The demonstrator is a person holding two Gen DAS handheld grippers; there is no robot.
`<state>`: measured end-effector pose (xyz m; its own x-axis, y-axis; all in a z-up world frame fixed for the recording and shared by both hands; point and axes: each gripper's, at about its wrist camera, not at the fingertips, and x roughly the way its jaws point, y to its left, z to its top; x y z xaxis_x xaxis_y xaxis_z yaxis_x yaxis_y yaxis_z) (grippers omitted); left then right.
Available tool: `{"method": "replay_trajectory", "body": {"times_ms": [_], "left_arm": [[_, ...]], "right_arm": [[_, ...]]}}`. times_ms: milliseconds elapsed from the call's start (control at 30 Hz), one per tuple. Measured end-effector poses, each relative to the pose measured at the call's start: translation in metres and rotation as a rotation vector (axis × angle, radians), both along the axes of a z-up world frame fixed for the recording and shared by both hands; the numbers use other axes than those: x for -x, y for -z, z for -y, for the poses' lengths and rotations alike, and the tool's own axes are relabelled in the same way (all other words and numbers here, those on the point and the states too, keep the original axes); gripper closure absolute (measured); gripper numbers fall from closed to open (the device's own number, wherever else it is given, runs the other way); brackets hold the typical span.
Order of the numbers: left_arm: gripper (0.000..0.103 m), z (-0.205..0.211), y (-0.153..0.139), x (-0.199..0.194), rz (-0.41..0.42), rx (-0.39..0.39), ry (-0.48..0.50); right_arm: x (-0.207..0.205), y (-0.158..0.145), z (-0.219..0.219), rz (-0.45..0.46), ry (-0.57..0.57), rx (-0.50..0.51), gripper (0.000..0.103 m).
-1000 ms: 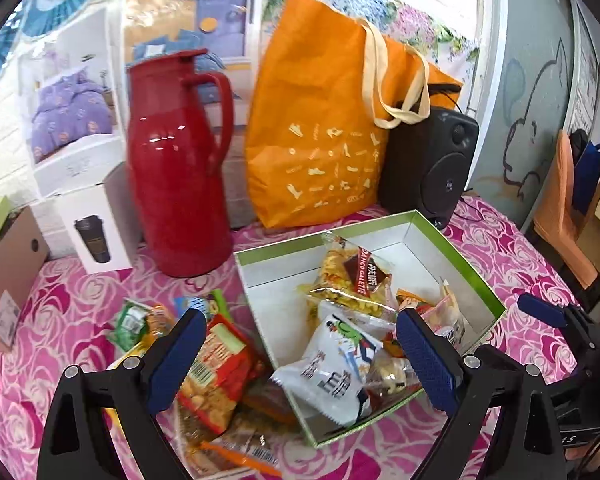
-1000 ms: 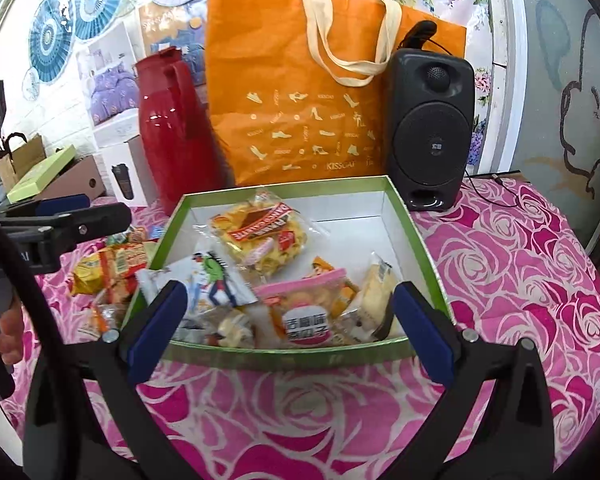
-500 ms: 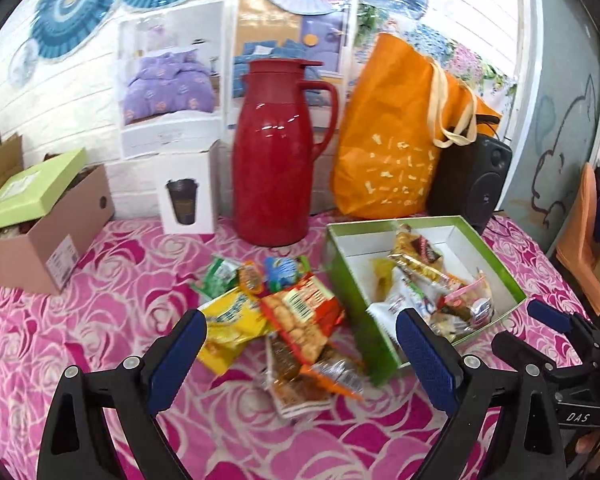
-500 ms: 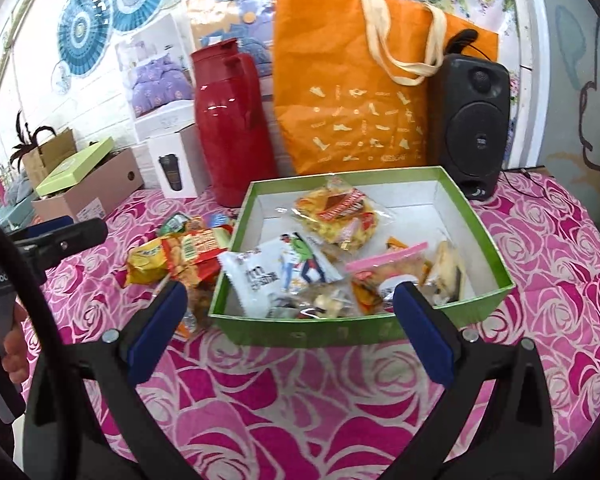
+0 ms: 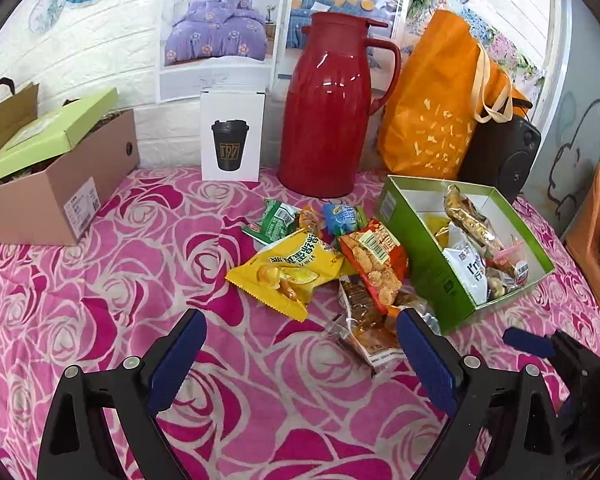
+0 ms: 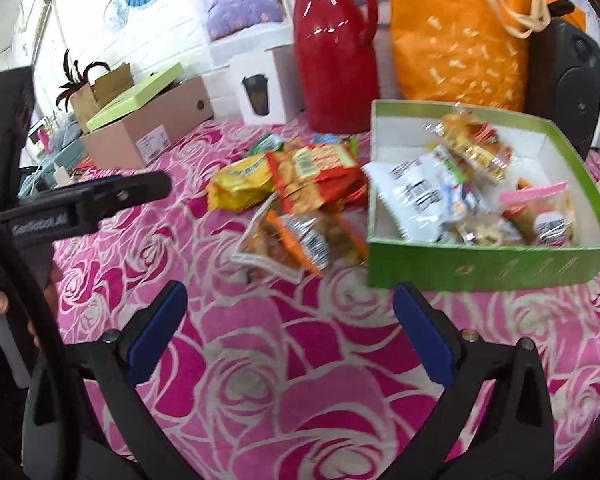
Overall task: Organize snacks
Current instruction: 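Withdraw both grippers from the box back toward the snack pile, then grasp the yellow chip bag with the left gripper while the right grasps the brown jerky pack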
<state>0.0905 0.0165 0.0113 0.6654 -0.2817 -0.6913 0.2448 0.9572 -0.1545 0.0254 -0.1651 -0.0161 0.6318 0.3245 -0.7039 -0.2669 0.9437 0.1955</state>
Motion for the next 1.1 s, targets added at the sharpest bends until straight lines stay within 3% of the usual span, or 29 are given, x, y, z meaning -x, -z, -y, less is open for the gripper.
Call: {"method": "replay_trajectory", "body": {"times_ms": [167,300,433,467,533,567,633,700,767,833,900,967,1100], "left_arm": [[0.006,-0.004,0.010,-0.028,-0.022,0.009,0.015],[0.006,-0.004,0.020,-0.056,-0.065,0.065,0.050],[0.006,0.012,0.037,-0.082,-0.121,0.022,0.108],[0.006,0.015,0.041,-0.087,-0.133,0.005,0.118],[0.006,0.018,0.053,-0.093,-0.149,-0.032,0.133],[0.009,0.017,0.058,-0.095,-0.156,-0.045,0.127],[0.029,0.010,0.069,-0.097,-0.197,-0.018,0.125],[0.057,0.001,0.080,-0.093,-0.241,0.046,0.139],[0.065,-0.003,0.085,-0.085,-0.240,0.041,0.144],[0.069,-0.006,0.084,-0.076,-0.219,0.032,0.140],[0.091,-0.009,0.080,-0.066,-0.214,0.050,0.138],[0.092,-0.015,0.078,-0.054,-0.207,0.079,0.140],[0.092,-0.023,0.076,-0.027,-0.197,0.092,0.142]], "right_arm": [[0.001,0.010,-0.013,-0.039,-0.023,-0.009,0.003],[-0.002,0.015,-0.020,-0.058,-0.014,-0.020,0.004],[-0.013,0.021,-0.026,-0.080,0.019,-0.046,0.004],[-0.015,0.023,-0.027,-0.085,0.026,-0.050,0.006],[-0.026,0.029,-0.030,-0.107,0.041,-0.050,0.020],[-0.030,0.031,-0.032,-0.116,0.046,-0.052,0.022],[-0.041,0.036,-0.035,-0.135,0.068,-0.062,0.022],[-0.049,0.040,-0.039,-0.132,0.086,-0.059,0.027],[-0.056,0.045,-0.044,-0.128,0.105,-0.014,0.050],[-0.054,0.049,-0.044,-0.126,0.102,0.003,0.065],[-0.047,0.047,-0.040,-0.123,0.083,-0.003,0.071],[-0.034,0.043,-0.035,-0.122,0.046,-0.016,0.086],[-0.010,0.038,-0.025,-0.133,0.007,-0.028,0.089]]}}
